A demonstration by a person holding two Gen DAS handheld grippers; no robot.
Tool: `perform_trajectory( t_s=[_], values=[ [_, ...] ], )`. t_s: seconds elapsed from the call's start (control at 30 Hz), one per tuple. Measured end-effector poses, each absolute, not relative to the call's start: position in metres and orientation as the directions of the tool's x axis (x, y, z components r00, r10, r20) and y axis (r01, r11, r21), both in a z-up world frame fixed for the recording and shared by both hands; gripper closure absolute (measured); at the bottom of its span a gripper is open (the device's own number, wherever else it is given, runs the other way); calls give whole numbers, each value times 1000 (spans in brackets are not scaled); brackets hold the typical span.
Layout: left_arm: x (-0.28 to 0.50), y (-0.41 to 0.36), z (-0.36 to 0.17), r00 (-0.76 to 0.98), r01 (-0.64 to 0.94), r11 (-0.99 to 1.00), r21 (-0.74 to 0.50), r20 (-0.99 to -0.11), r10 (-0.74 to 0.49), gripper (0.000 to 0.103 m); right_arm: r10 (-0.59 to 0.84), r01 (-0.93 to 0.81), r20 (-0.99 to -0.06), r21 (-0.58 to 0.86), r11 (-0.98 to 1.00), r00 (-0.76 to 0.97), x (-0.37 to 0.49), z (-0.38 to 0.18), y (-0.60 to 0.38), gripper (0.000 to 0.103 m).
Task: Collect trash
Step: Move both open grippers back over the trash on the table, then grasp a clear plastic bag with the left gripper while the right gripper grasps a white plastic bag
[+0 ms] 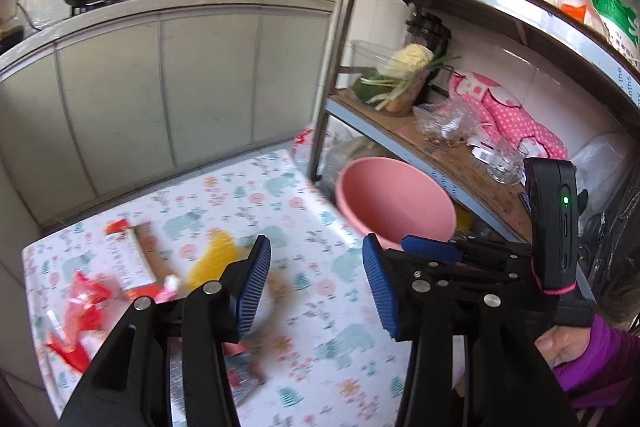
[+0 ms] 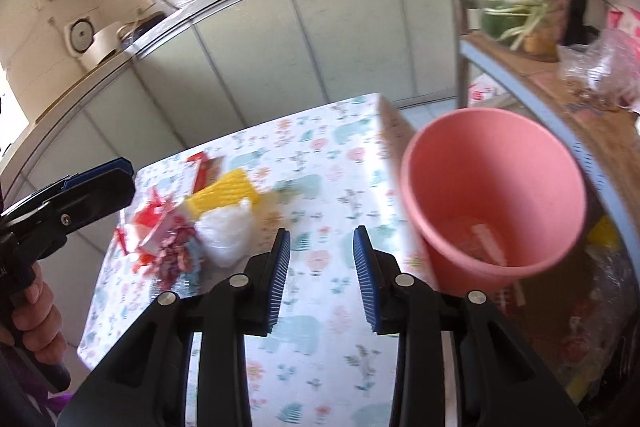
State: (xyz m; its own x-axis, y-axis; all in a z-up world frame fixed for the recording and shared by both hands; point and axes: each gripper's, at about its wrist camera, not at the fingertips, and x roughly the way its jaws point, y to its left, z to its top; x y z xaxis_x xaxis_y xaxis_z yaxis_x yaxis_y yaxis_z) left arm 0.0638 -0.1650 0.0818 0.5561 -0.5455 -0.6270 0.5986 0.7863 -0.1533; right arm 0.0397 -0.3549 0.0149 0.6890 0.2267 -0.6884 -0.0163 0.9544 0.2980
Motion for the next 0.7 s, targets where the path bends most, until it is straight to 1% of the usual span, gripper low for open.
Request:
perform_trajectory(
  t_s=[0.17,0.37,0.47,0.53,0.7],
  values=[
    [62,-100,82,624,497,855,-146,-625,-470,55,280,-85,-694,302,950,664,52,14,-326,69],
    [59,-27,55,646,326,932,-156,-683,-340,55,338,-132,-715,329,935,611,67,4,-302,69],
    [60,-9,34,634,254,955,-153,-719,-284,55,353,-144,-729,336,931,587,75,-2,-291,69],
    [64,-1,22,614,222,960,-170,-741,-273,55,371,-149,-735,351,924,568,78,-5,-288,62],
    [79,-1,2,595,192,965,-176,-761,-258,55,377,-151,-743,356,922,553,84,-8,-282,61]
  ],
)
